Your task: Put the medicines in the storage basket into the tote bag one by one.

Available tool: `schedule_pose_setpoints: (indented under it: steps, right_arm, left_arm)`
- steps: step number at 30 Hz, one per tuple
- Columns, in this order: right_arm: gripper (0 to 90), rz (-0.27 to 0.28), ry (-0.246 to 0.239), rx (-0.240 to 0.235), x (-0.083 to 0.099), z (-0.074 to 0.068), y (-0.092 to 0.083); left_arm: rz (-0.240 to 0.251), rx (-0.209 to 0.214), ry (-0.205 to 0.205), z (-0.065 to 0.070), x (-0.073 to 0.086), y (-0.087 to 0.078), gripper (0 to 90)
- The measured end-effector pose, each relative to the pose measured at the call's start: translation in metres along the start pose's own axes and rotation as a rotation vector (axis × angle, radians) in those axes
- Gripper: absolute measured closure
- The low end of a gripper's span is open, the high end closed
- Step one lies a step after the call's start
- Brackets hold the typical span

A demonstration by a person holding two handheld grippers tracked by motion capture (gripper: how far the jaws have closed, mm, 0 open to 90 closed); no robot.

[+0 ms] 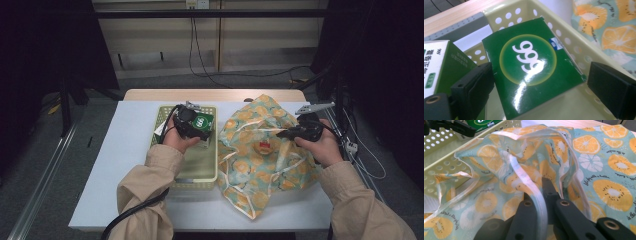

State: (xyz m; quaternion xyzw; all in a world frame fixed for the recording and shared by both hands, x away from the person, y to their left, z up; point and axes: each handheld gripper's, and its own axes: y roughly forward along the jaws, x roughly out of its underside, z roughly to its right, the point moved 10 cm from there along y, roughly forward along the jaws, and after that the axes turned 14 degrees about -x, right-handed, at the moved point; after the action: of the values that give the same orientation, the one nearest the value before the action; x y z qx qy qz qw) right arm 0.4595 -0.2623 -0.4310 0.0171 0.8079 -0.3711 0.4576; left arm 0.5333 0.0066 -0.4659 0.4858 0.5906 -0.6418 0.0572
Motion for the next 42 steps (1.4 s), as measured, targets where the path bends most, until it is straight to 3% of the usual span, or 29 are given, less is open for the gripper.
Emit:
schedule_pose_setpoints:
  steps: [3,4,5,10,16,23,26,27,29,36,42]
  right_arm:
    - [89.7,0.002,0.000,0.000,0.000,0.000,0.000]
    - [89.7,0.002,0.002,-0.001,0.000,0.000,0.000]
    - [89.7,0.002,0.001,-0.001,0.000,0.001,0.000]
    - [89.7,0.003,0.003,-0.001,0.001,0.001,0.000]
    - [89.7,0.003,0.001,0.000,0.001,0.002,0.001]
    - [89.7,0.007,0.008,-0.001,0.003,0.003,0.000]
    - [89.7,0.010,0.008,0.001,0.002,0.004,0.000]
    - [89.7,0.009,0.009,0.001,0.002,0.004,0.000]
    - [89.7,0.009,0.006,0.000,0.002,0.003,0.002]
    - [89.7,0.001,0.006,-0.004,0.002,0.002,0.006]
    - [89.7,0.004,0.007,-0.001,0.002,0.003,0.005]
  left_arm:
    - [-0.006,-0.001,-0.017,0.000,0.000,0.004,5.1]
    - [-0.005,-0.023,-0.021,-0.001,0.000,0.005,4.7]
    - [-0.004,-0.011,-0.023,0.001,0.000,0.006,4.3]
    - [-0.008,-0.045,-0.015,0.003,0.000,0.011,2.3]
    - [-0.024,-0.052,-0.054,0.002,0.002,0.018,1.9]
    - [-0.033,-0.060,-0.056,-0.011,0.009,0.009,10.2]
    - [-0.043,-0.071,-0.069,-0.019,0.014,0.006,12.3]
    - [-0.041,-0.092,-0.066,-0.021,0.014,0.007,11.9]
    - [-0.039,-0.070,-0.073,-0.019,0.014,0.008,11.0]
    - [-0.064,-0.102,-0.051,-0.012,0.012,0.020,6.4]
    - [-0.077,-0.144,-0.029,-0.011,0.010,0.026,9.2]
